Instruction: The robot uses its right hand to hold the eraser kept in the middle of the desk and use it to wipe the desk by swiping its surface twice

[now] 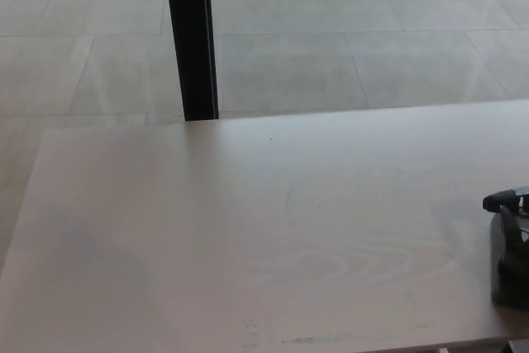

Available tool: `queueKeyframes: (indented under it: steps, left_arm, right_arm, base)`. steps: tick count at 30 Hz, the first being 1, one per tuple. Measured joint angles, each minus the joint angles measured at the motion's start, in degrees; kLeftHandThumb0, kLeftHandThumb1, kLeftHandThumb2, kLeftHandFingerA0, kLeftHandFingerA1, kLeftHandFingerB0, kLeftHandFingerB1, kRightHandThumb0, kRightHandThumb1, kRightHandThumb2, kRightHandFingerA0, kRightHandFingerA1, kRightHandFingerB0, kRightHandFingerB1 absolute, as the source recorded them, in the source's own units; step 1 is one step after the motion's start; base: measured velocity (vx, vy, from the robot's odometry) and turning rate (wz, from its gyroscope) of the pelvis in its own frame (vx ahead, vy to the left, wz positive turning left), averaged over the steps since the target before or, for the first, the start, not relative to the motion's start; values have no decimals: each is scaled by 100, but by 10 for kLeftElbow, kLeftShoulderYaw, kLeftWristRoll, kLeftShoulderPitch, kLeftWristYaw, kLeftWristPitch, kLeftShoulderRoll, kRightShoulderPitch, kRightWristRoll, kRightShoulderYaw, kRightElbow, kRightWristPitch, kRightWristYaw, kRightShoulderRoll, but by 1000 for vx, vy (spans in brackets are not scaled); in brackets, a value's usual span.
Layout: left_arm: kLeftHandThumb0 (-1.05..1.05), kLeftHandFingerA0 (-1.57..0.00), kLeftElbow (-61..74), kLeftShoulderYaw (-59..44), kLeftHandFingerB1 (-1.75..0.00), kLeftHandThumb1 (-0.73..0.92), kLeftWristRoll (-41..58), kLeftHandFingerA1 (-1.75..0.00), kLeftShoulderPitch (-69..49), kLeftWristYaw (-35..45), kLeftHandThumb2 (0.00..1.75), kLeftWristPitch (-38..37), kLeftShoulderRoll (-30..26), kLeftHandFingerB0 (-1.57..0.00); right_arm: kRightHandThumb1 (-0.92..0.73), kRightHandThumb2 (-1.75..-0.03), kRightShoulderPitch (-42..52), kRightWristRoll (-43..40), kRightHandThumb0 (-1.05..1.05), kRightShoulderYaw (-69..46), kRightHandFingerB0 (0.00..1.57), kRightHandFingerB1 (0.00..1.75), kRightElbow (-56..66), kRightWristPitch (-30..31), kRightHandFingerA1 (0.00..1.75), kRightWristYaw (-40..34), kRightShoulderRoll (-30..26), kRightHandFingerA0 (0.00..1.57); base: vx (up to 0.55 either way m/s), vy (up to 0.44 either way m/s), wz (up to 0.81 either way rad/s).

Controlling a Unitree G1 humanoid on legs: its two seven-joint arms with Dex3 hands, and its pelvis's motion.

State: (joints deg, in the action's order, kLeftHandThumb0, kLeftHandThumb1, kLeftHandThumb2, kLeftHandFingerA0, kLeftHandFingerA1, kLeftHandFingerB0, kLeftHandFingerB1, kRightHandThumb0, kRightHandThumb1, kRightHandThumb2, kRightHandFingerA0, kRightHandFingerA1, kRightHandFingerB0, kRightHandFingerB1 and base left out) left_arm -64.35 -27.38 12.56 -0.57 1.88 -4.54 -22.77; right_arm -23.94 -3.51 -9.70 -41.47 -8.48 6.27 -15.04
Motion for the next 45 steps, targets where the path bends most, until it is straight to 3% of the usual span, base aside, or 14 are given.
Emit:
queueKeyframes:
  steps: [6,11,12,14,16,17,19,22,23,25,29,30,31,45]
  left_arm:
    - [-42,-78,3,2,-70,51,0,-83,-2,0,94,0,0,-56]
    - [-45,-80,4,0,-66,68,0,-79,-4,1,58,0,-1,-66]
    - [-45,-77,4,0,-65,69,0,-78,-6,1,60,0,-1,-64]
    - [-44,-77,4,0,-65,68,0,-79,-9,1,60,0,-1,-63]
    - [-43,-76,4,-1,-64,68,0,-77,-11,2,60,0,-1,-60]
    - [-43,-76,4,-1,-62,68,0,-76,-13,3,60,0,-1,-60]
    - [-45,-78,5,-1,-63,68,0,-76,-15,3,60,0,-1,-62]
    - [-44,-79,4,-1,-64,68,0,-77,-16,3,60,0,-1,-63]
    - [-43,-78,4,-1,-64,68,0,-78,-16,3,60,0,-1,-62]
    - [-43,-77,4,-1,-63,69,0,-77,-16,3,60,0,-1,-60]
    - [-43,-75,4,-1,-62,69,0,-76,-16,3,61,0,-1,-60]
    - [-47,-75,4,-1,-69,52,0,-81,-16,3,94,0,-1,-56]
    - [-47,-73,4,-1,-69,52,0,-80,-16,3,94,0,-1,-54]
    - [-42,-72,16,-5,-62,71,0,-74,-20,3,61,0,-1,-58]
  right_arm:
    - [-62,-97,-33,-14,-82,-4,11,40,18,32,46,47,-38,23]
    - [-70,-111,-81,-43,-91,-46,0,11,84,70,49,79,-79,13]
    - [-88,-67,-81,-48,-86,-53,2,24,102,78,39,80,-81,14]
    - [-71,-114,-81,-60,-80,-71,0,21,134,93,44,83,-82,1]
    - [-91,-68,-80,-75,-85,-96,8,21,159,109,31,87,-87,10]
    - [-72,-113,-79,-83,-76,-111,5,30,170,115,44,88,-93,1]
    - [-91,-68,-74,-98,-80,-143,18,27,186,126,35,91,-106,22]
    - [-88,-66,-56,-121,-81,-199,40,40,197,140,53,97,-129,49]
    - [-68,-109,-49,-126,-80,-215,46,54,198,142,64,97,-134,61]
    - [-79,-64,-32,-134,-81,-250,66,45,197,146,55,97,-146,80]
    - [-57,-92,9,-149,-85,-328,71,70,179,151,77,95,-171,102]
    - [-60,-109,20,-150,-75,-344,66,74,170,151,85,93,-176,94]
    - [-77,-63,36,-152,-83,-366,65,76,158,151,84,91,-183,96]
    - [-76,-63,231,-202,-75,-590,51,95,-100,106,106,36,-186,85]
  base:
    - [0,0,0]
    - [0,0,0]
    - [0,0,0]
    - [0,0,0]
    - [0,0,0]
    - [0,0,0]
    - [0,0,0]
    - [0,0,0]
    - [0,0,0]
    - [0,0,0]
    - [0,0,0]
    - [0,0,0]
    - [0,0,0]
    - [0,0,0]
